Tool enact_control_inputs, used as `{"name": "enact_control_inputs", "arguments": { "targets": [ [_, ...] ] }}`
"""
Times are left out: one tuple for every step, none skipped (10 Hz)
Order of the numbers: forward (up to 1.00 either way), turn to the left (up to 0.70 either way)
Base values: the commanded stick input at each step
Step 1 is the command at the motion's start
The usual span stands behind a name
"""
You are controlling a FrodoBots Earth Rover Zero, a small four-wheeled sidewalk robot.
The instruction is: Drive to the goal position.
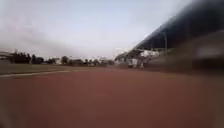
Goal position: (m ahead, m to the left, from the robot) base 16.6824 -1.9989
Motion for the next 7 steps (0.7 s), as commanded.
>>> {"name": "enact_control_inputs", "arguments": {
  "targets": [
    [0.70, -0.35],
    [0.70, -0.35],
    [0.70, -0.35],
    [0.70, -0.35],
    [0.70, -0.35],
    [0.70, -0.35],
    [0.70, -0.35]
  ]
}}
